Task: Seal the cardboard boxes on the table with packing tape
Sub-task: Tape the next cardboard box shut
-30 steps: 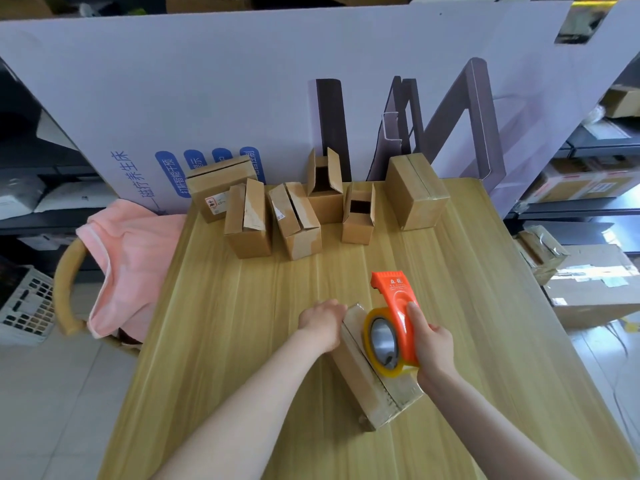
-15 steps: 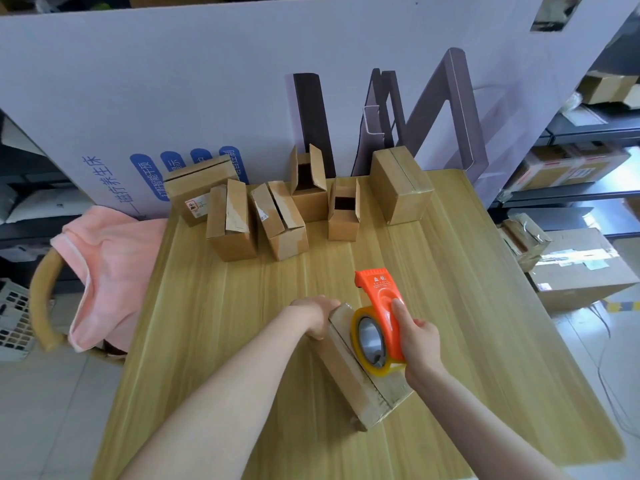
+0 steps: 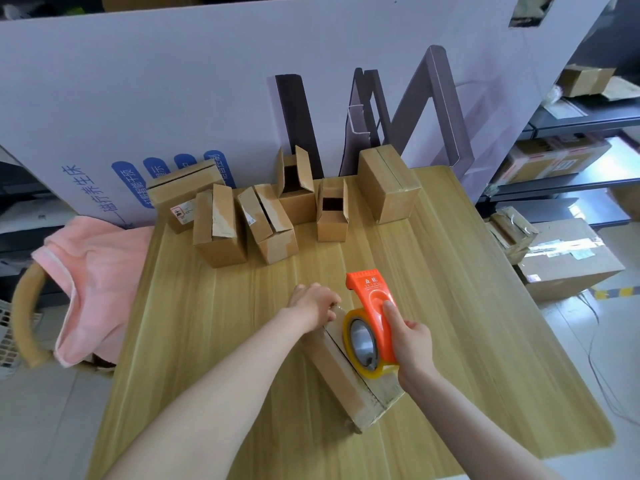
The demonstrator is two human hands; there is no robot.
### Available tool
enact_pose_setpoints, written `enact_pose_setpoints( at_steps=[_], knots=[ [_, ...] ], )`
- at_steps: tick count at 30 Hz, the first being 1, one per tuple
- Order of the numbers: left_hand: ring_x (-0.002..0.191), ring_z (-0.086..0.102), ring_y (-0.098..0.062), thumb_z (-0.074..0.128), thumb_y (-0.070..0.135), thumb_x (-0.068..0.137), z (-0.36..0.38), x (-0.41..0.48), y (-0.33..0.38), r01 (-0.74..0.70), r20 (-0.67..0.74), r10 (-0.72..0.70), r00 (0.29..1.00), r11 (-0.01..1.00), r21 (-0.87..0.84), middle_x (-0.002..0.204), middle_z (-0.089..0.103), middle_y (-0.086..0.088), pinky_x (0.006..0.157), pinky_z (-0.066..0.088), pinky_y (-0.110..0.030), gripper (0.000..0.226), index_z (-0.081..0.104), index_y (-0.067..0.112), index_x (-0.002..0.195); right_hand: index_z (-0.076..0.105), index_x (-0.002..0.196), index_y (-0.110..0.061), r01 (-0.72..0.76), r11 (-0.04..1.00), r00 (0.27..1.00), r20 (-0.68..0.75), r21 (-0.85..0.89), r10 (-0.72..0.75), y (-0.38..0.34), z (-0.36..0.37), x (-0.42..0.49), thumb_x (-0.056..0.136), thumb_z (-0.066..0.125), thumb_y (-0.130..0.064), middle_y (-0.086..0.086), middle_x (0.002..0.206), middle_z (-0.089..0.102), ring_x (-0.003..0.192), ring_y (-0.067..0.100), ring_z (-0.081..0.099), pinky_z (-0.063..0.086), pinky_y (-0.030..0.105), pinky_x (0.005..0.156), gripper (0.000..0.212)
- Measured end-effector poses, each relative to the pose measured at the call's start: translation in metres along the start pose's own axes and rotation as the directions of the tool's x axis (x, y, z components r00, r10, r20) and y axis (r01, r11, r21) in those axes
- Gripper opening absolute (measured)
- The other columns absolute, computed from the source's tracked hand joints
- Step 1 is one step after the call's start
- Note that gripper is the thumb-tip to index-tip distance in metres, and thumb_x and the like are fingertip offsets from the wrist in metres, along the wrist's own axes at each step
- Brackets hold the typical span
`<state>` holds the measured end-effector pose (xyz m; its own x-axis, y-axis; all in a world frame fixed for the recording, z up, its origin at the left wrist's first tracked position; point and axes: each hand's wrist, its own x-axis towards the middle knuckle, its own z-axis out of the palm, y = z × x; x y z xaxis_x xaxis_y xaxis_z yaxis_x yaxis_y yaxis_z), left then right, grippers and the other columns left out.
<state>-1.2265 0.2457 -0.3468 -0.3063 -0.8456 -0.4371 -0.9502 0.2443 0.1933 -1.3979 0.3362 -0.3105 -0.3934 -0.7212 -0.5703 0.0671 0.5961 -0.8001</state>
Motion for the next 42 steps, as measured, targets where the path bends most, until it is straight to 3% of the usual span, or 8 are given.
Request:
enact_pose_setpoints(
  at_steps=[4,10,18,24,27,30,34,42],
  knots=[
    [0.111,0.053,-0.022,0.057,0.039,0.091,0.003,-0.002,-0.002,0.053,-0.067,-0.056,0.996,0.998,-0.042,0.110,0.066,0.005,0.088,0.033,-0.033,0.024,0.067,0.028,0.110,0.069,0.076,-0.005,-0.006,1.000,1.000,0.004,0.011,0.006,0.000,-0.001,0.000,0.081,0.067,-0.055,0.005,0.059,0.067,0.049,0.014,0.063,0.046,0.022,0.044,0.051],
    [0.098,0.061,-0.020,0.052,0.018,0.094,0.015,-0.009,0.008,0.268,0.010,-0.303,0.953,0.827,-0.494,0.110,0.067,0.002,0.086,0.049,-0.034,0.021,0.068,0.021,0.108,0.068,0.073,-0.006,-0.005,1.000,1.000,0.004,0.018,0.005,0.000,0.001,0.001,0.082,0.067,-0.053,0.002,0.055,0.065,0.045,0.012,0.061,0.045,0.021,0.042,0.048],
    [0.121,0.052,-0.024,0.039,0.035,0.101,0.019,-0.014,0.009,0.332,0.066,-0.328,0.942,0.889,-0.316,0.135,0.054,0.000,0.089,0.042,-0.034,0.038,0.051,0.025,0.135,0.069,0.077,-0.002,0.021,1.000,0.999,0.031,-0.001,-0.021,-0.002,0.004,-0.004,0.082,0.068,-0.050,0.008,0.062,0.066,0.053,0.017,0.062,0.047,0.025,0.049,0.048],
    [0.129,0.046,-0.018,0.064,0.040,0.088,0.049,-0.070,0.001,0.239,-0.230,-0.624,0.747,0.574,-0.783,0.140,0.049,0.002,0.103,0.042,-0.034,0.061,0.043,0.022,0.142,0.069,0.074,-0.006,0.024,1.000,0.999,0.024,-0.018,-0.023,-0.002,0.005,-0.002,0.082,0.068,-0.052,0.005,0.058,0.065,0.051,0.016,0.061,0.046,0.025,0.048,0.046],
    [0.112,0.054,-0.018,0.074,0.044,0.078,0.070,-0.092,0.006,0.232,-0.155,-0.778,0.608,0.361,-0.903,0.123,0.058,-0.001,0.088,0.044,-0.028,0.062,0.052,0.014,0.128,0.069,0.076,-0.004,0.032,0.999,0.999,0.029,-0.036,-0.030,-0.002,0.007,-0.001,0.080,0.068,-0.054,0.007,0.061,0.065,0.053,0.018,0.060,0.046,0.026,0.049,0.050],
    [0.098,0.059,-0.019,0.075,0.045,0.077,0.081,-0.098,0.012,0.240,-0.027,-0.797,0.603,0.213,-0.947,0.110,0.060,-0.002,0.079,0.045,-0.028,0.057,0.057,0.010,0.118,0.068,0.078,-0.002,0.030,0.999,0.999,0.028,-0.044,-0.029,-0.001,0.007,0.001,0.080,0.068,-0.055,0.009,0.063,0.065,0.054,0.019,0.060,0.046,0.027,0.051,0.052],
    [0.089,0.063,-0.015,0.070,0.040,0.084,0.077,-0.092,0.014,0.228,-0.041,-0.755,0.655,0.249,-0.941,0.100,0.068,0.002,0.069,0.042,-0.022,0.036,0.067,0.013,0.108,0.067,0.073,-0.005,0.031,0.998,0.999,0.013,-0.061,-0.031,-0.003,0.006,0.002,0.080,0.068,-0.056,0.007,0.061,0.064,0.052,0.018,0.059,0.045,0.026,0.048,0.051],
    [0.102,0.062,-0.020,0.054,0.025,0.095,0.070,-0.081,0.006,0.330,-0.075,-0.649,0.757,0.478,-0.814,0.120,0.062,-0.002,0.085,0.052,-0.032,0.029,0.059,0.017,0.123,0.064,0.068,-0.008,0.038,0.996,0.999,0.001,-0.076,-0.038,-0.001,0.005,0.002,0.081,0.067,-0.056,0.003,0.054,0.060,0.046,0.014,0.057,0.041,0.023,0.043,0.050]
  ],
)
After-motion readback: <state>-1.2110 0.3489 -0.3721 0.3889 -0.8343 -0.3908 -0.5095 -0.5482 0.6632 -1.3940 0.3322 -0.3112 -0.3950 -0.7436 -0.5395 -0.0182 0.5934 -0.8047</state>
